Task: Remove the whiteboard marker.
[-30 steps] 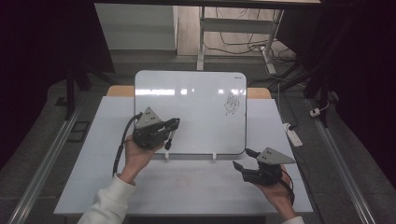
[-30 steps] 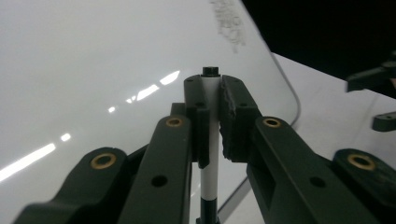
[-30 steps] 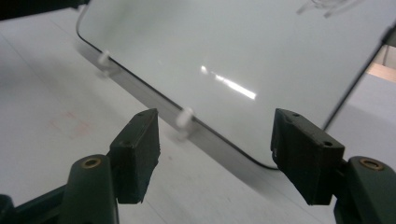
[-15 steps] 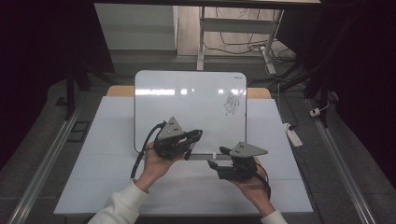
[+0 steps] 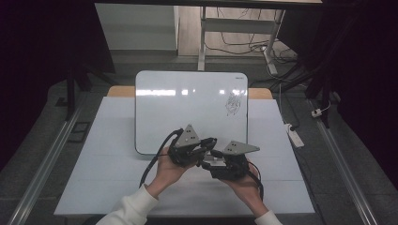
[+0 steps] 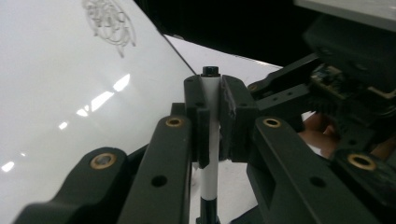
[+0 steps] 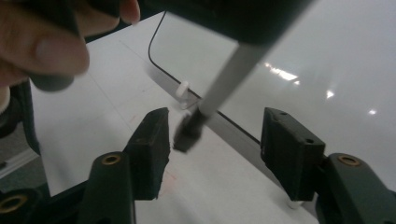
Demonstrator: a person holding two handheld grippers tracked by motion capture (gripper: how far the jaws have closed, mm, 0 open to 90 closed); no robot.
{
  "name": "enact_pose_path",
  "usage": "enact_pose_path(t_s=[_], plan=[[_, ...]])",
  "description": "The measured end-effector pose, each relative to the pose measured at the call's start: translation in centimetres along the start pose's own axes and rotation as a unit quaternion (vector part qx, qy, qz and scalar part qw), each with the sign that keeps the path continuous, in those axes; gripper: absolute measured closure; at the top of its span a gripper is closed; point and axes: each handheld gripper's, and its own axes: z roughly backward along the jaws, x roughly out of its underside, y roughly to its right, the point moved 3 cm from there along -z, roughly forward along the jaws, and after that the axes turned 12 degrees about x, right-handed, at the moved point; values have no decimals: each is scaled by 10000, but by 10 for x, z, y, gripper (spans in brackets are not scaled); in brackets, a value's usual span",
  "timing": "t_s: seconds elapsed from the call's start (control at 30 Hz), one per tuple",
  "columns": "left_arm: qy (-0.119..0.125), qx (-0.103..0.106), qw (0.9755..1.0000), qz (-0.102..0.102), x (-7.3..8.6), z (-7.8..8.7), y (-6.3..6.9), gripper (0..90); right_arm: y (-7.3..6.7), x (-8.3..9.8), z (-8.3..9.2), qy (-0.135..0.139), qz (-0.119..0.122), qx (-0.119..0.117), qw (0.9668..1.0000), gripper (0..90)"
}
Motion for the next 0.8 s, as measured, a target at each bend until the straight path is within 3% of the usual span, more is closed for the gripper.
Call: enact_pose_path(t_s=[0.2, 0.43, 0.53, 0.73, 0.8], plan=[[-36, 19, 10000, -65, -1, -7, 5, 811, -2, 0, -4, -228, -116, 12, 9997, 573], [-16, -6, 9999, -122, -2, -10, 8, 811, 0, 3, -8, -528, -424, -98, 9977, 722], [-31, -37, 9999, -165, -2, -11, 9, 810, 3, 5, -9, -606, -600, -94, 9963, 750], [-49, -85, 9996, -252, -1, -14, 13, 806, 6, 7, -9, -619, -645, 3, 9960, 770], [-18, -12, 9997, -224, -1, -14, 13, 779, 8, 8, -9, -574, -640, 49, 9963, 776]])
